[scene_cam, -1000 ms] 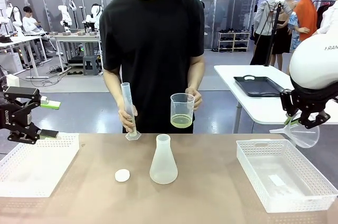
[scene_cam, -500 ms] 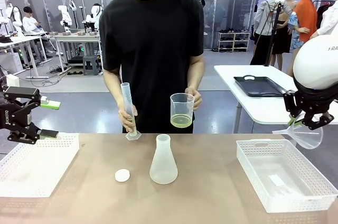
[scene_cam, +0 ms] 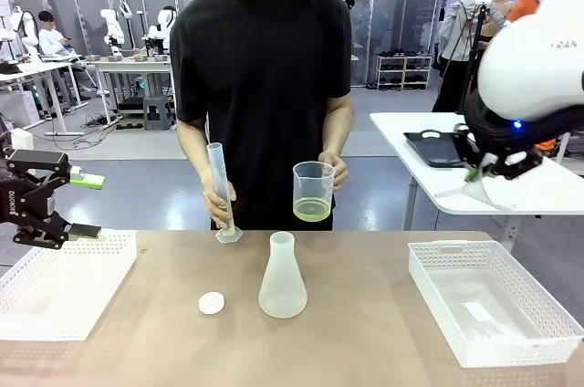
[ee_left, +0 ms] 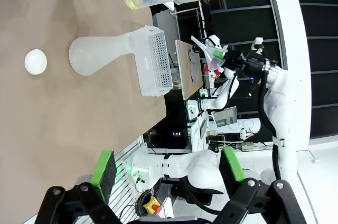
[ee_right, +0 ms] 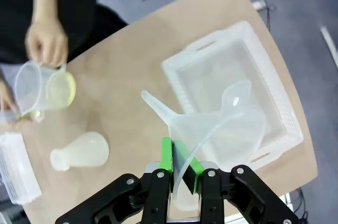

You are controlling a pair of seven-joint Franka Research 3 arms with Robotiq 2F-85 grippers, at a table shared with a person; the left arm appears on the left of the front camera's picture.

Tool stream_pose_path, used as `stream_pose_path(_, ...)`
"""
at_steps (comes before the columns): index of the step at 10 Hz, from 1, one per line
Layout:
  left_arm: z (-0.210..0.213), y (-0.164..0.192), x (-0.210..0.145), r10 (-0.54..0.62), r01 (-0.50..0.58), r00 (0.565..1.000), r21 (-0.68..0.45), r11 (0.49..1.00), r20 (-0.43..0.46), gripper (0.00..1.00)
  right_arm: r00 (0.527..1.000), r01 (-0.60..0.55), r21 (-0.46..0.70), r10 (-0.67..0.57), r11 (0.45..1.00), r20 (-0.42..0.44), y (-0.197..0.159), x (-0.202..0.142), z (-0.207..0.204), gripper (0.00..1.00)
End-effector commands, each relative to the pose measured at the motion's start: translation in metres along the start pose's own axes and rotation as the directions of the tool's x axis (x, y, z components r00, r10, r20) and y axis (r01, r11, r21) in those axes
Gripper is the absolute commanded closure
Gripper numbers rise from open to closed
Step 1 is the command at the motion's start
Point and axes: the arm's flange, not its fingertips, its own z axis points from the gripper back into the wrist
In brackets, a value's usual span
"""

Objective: Prepare the solutions needed for the experiment.
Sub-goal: Pick up the Plastic Funnel and insert it into the Big flask.

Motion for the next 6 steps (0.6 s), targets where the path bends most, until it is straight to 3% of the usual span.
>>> stream_pose_path(1,-0.002,-0.001,0.002,-0.001,0.001,1.0,-0.022,1.0,0.001,0.0,0.984,-0.177,-0.023,0.177,0.984,0.005,0.034,-0.004,0.012,0.93)
stream_pose_path(4,-0.002,-0.001,0.002,-0.001,0.001,1.0,-0.022,1.0,0.001,0.0,0.916,-0.4,-0.037,0.4,0.916,-0.023,0.095,-0.032,0.028,0.93)
stream_pose_path(6,-0.002,-0.001,0.002,-0.001,0.001,1.0,-0.022,1.0,0.001,0.0,0.873,-0.487,-0.061,0.487,0.871,-0.026,0.127,-0.043,0.025,0.93)
